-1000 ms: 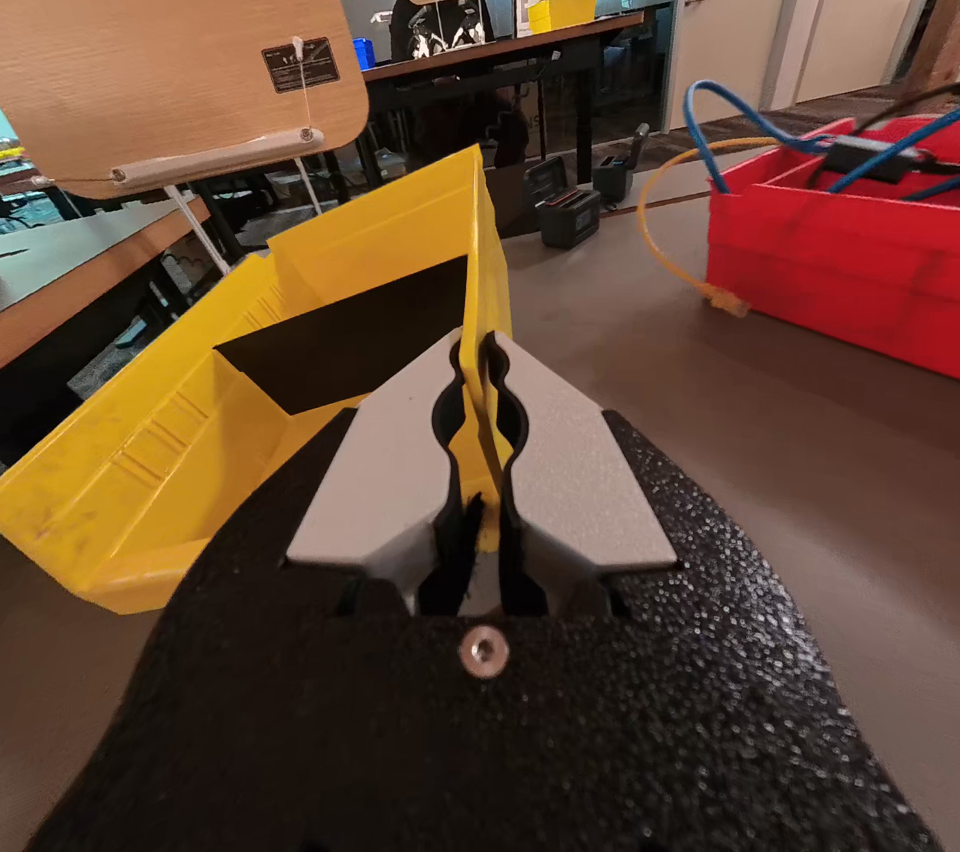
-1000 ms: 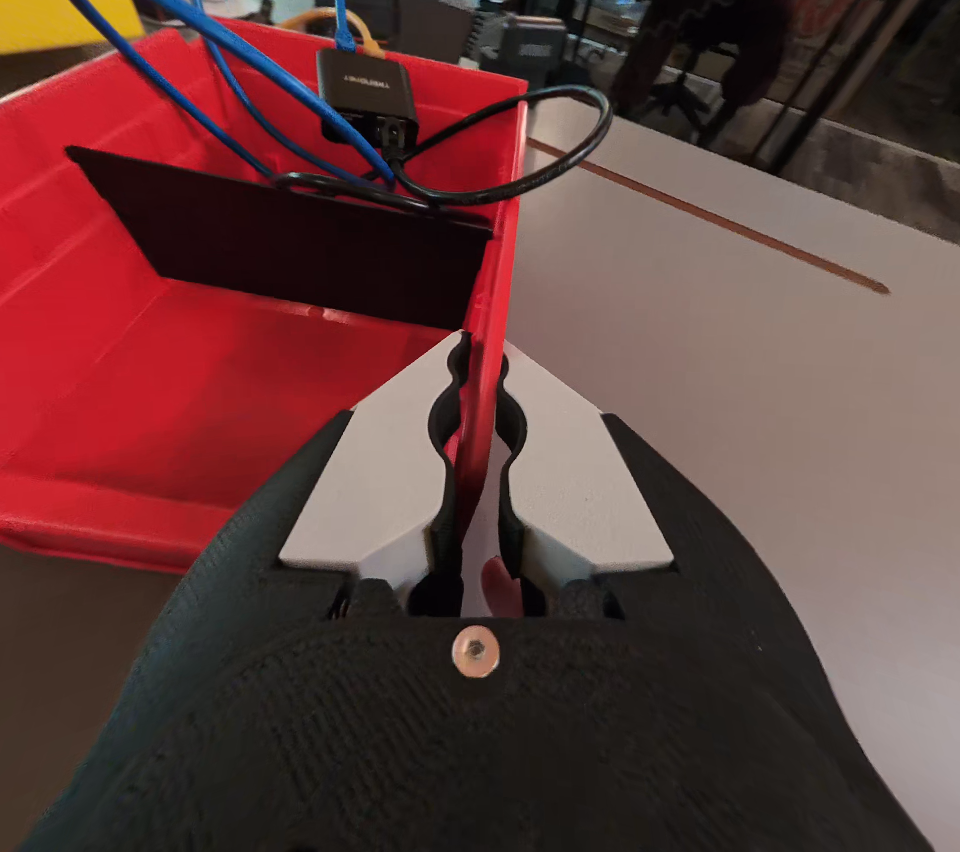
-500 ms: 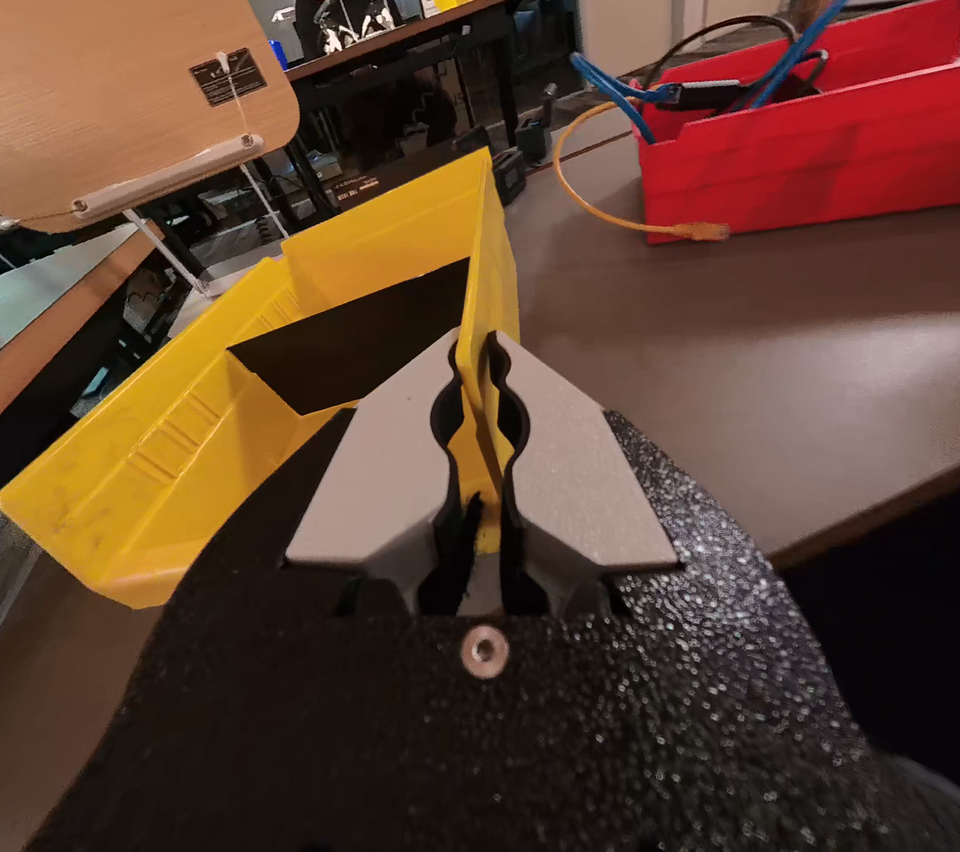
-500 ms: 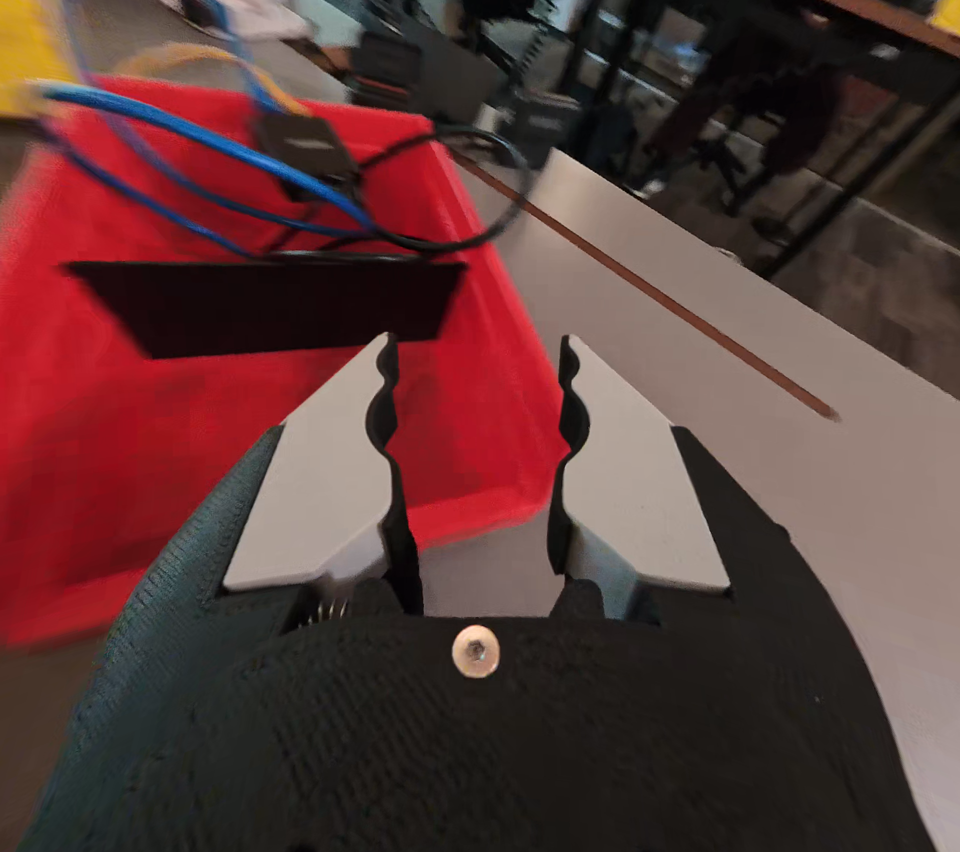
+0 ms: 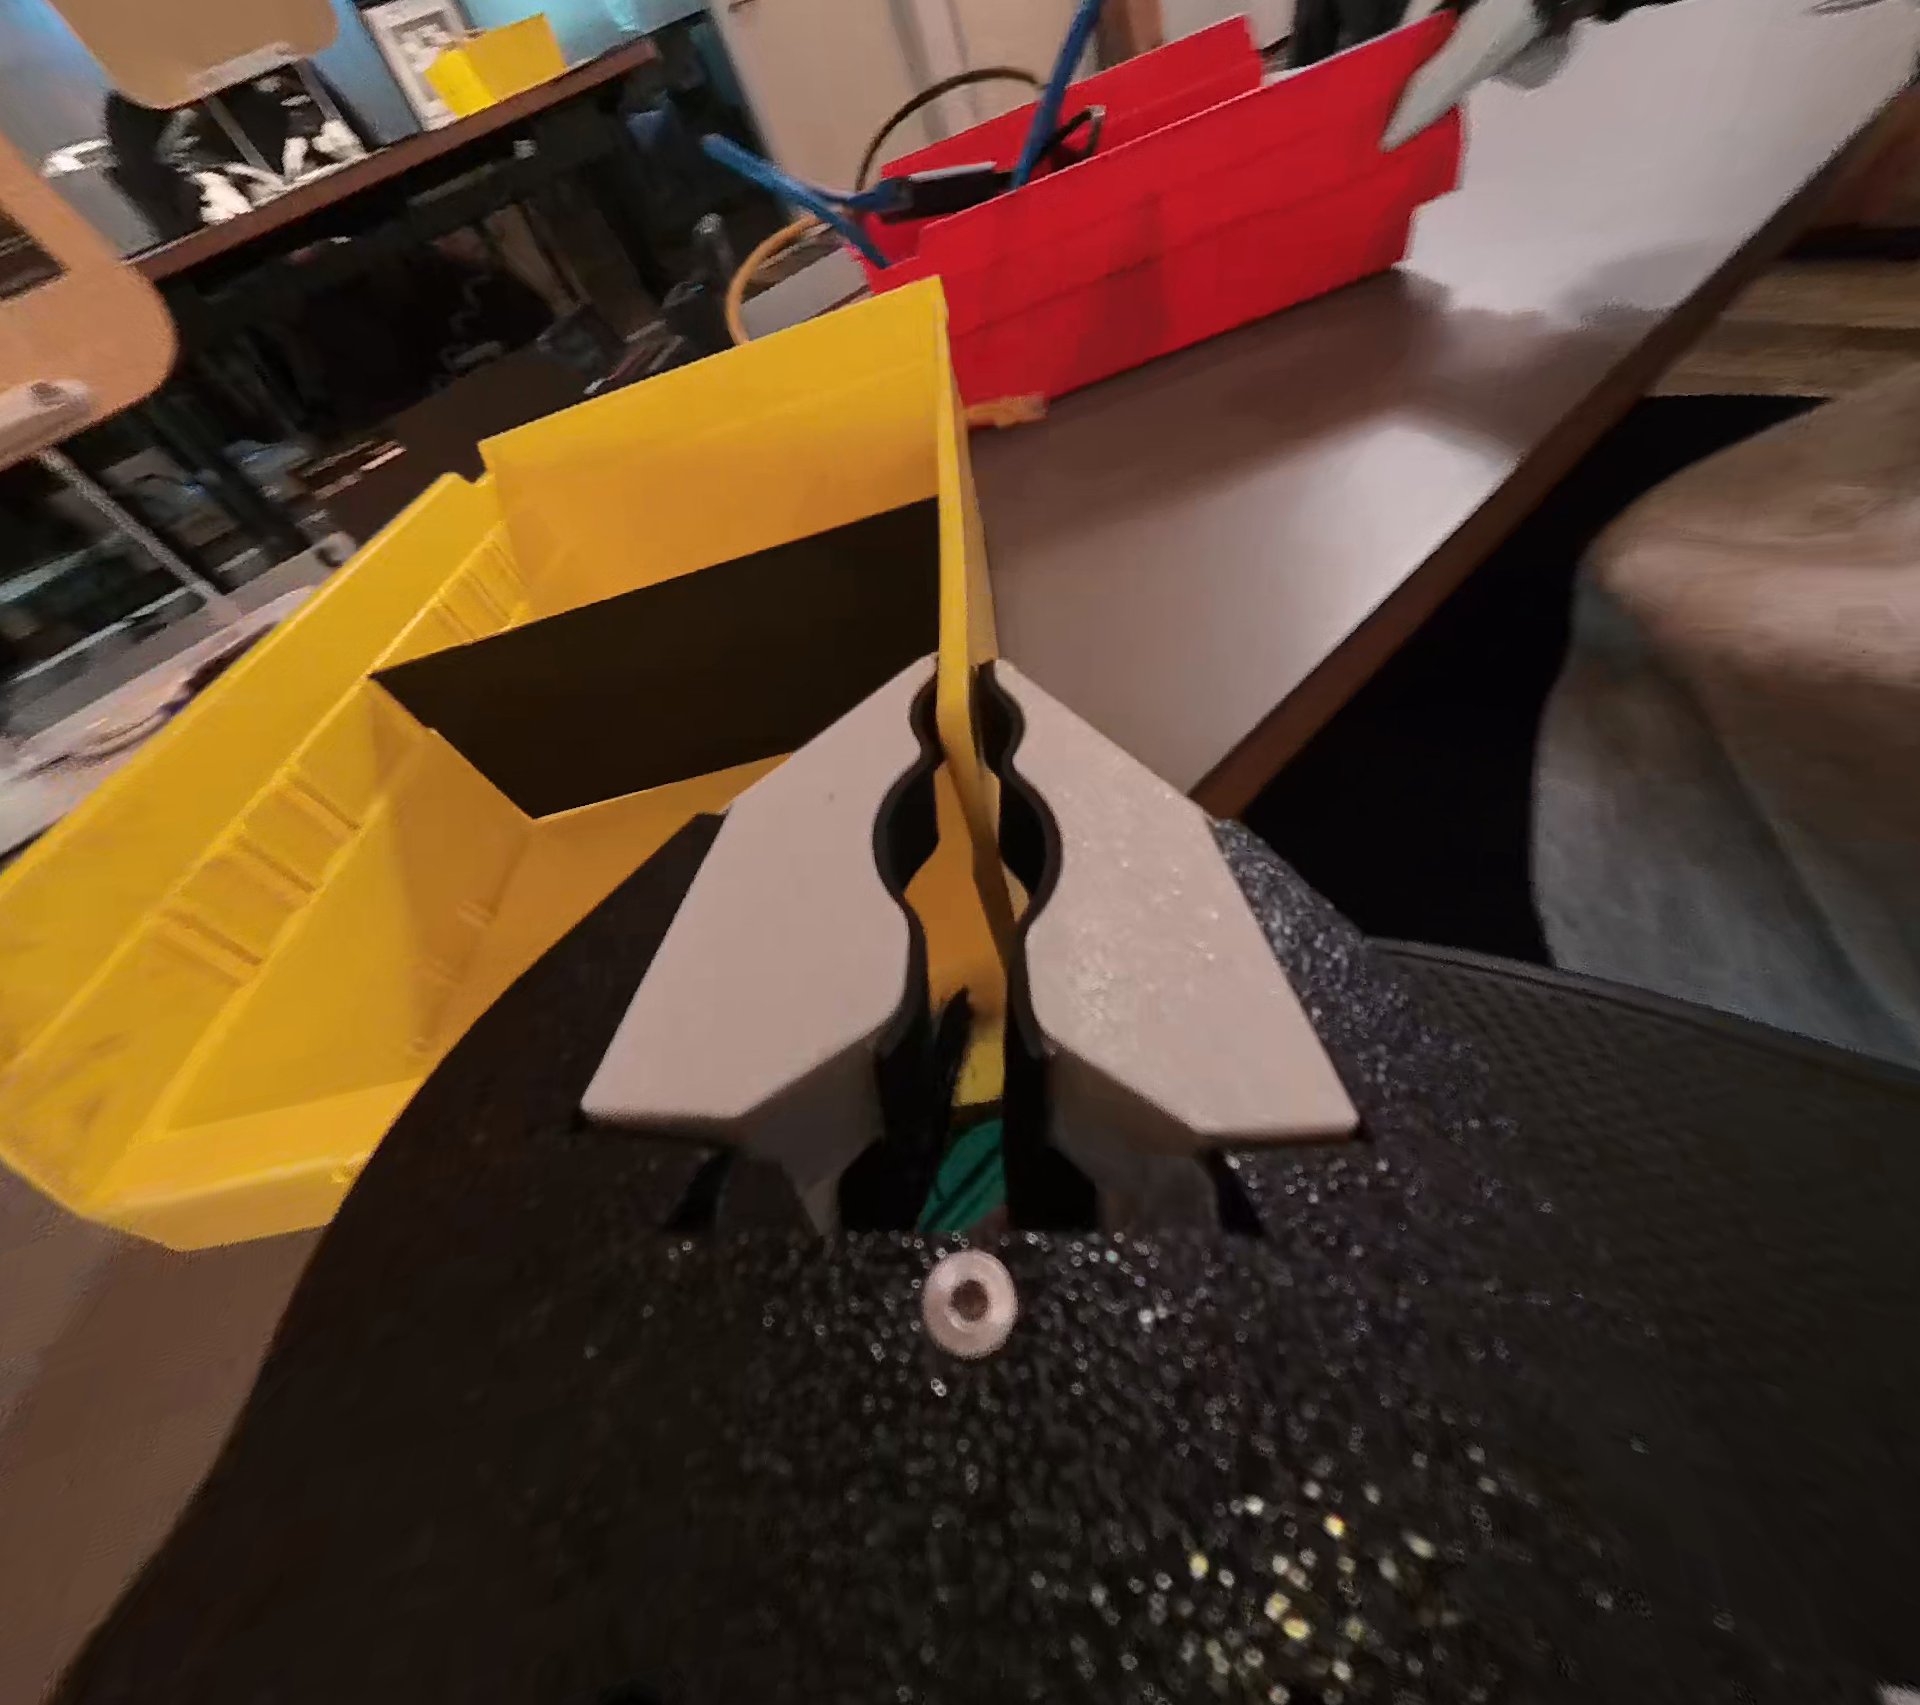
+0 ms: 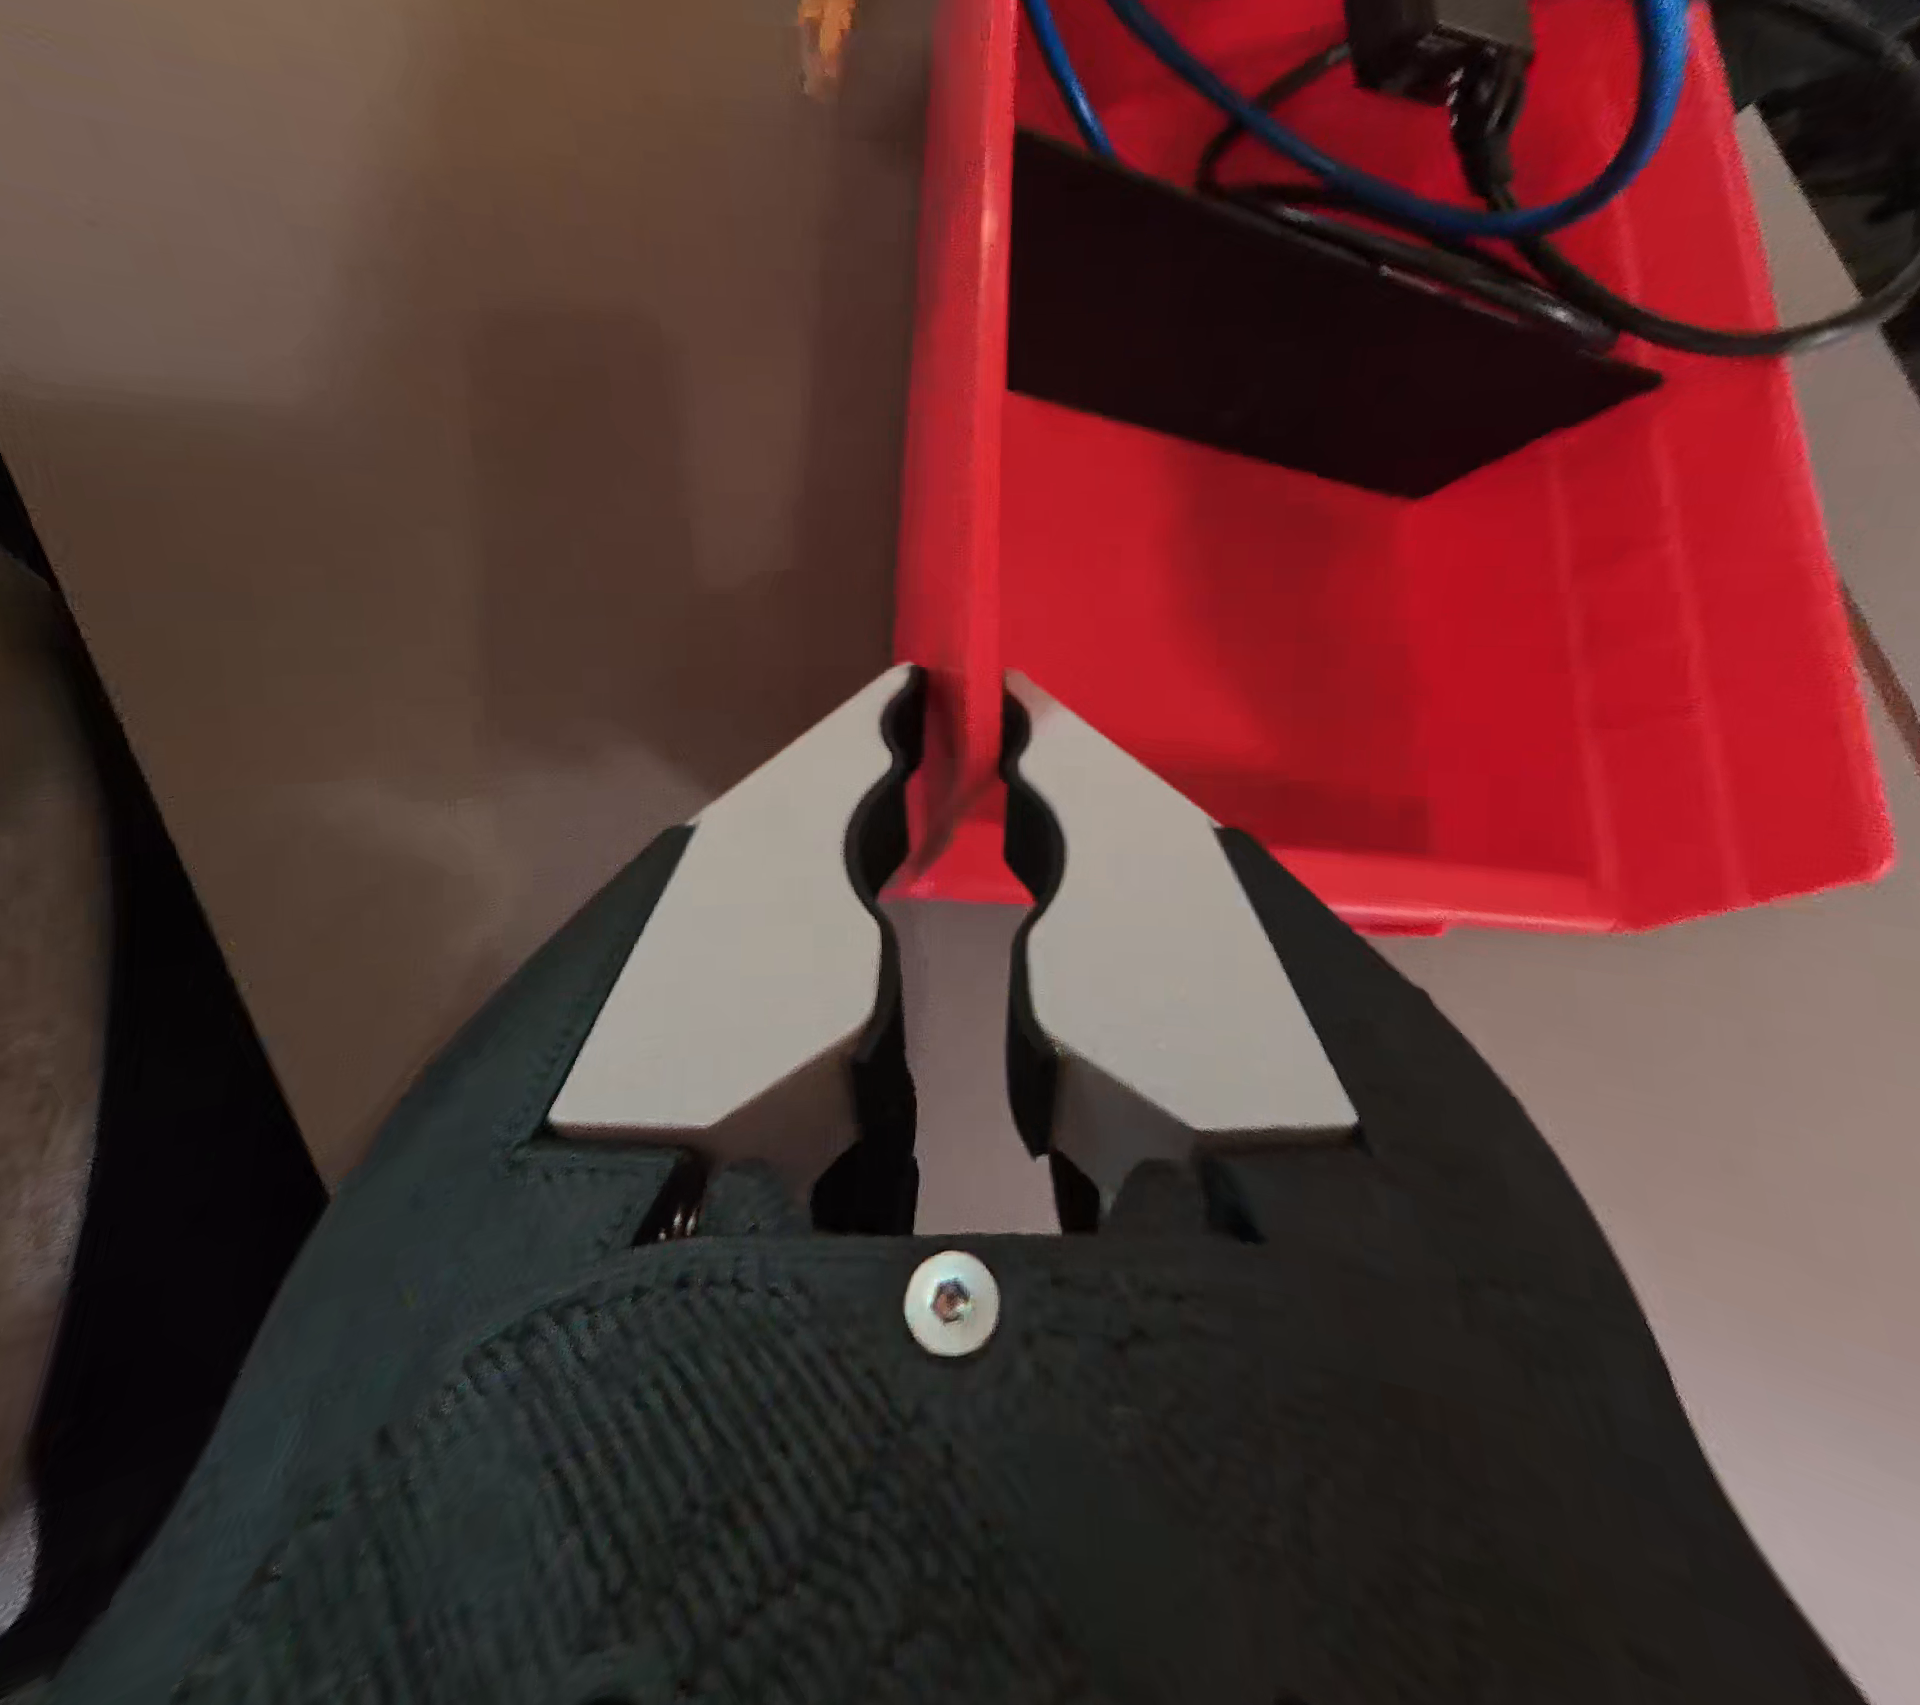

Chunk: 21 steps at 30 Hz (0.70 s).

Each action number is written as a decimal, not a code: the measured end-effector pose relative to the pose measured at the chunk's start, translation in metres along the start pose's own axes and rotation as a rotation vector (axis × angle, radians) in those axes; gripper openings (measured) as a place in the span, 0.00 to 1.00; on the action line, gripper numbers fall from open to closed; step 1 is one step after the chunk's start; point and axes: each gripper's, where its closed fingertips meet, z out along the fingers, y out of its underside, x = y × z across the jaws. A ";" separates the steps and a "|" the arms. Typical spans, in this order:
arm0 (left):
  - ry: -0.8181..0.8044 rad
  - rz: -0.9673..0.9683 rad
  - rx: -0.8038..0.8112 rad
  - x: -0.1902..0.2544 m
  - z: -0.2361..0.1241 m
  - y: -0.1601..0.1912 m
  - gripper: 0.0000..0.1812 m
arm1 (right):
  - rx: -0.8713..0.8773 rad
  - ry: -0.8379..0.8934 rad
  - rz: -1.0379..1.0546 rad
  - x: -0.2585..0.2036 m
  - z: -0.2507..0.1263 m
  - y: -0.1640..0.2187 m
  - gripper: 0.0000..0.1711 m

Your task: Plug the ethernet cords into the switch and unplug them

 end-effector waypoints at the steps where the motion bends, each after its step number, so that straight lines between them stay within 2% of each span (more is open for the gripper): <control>1: 0.040 0.003 0.005 0.005 -0.001 -0.002 0.01 | -0.023 0.009 0.015 0.004 0.000 0.003 0.05; 3: 0.117 0.008 0.017 0.014 -0.003 -0.005 0.01 | -0.049 0.059 0.024 0.020 0.001 0.010 0.07; 9: 0.336 0.033 0.046 0.042 -0.006 -0.022 0.01 | -0.057 0.064 0.160 0.067 0.006 0.028 0.09; 16: 0.482 0.024 0.080 0.062 -0.018 -0.043 0.01 | -0.044 0.144 0.297 0.114 0.021 0.035 0.14; 18: 0.527 0.016 0.092 0.073 -0.022 -0.049 0.01 | -0.032 0.178 0.310 0.121 0.022 0.034 0.17; 21: 0.588 0.005 0.122 0.092 -0.024 -0.059 0.01 | 0.018 0.235 0.312 0.125 0.009 0.025 0.28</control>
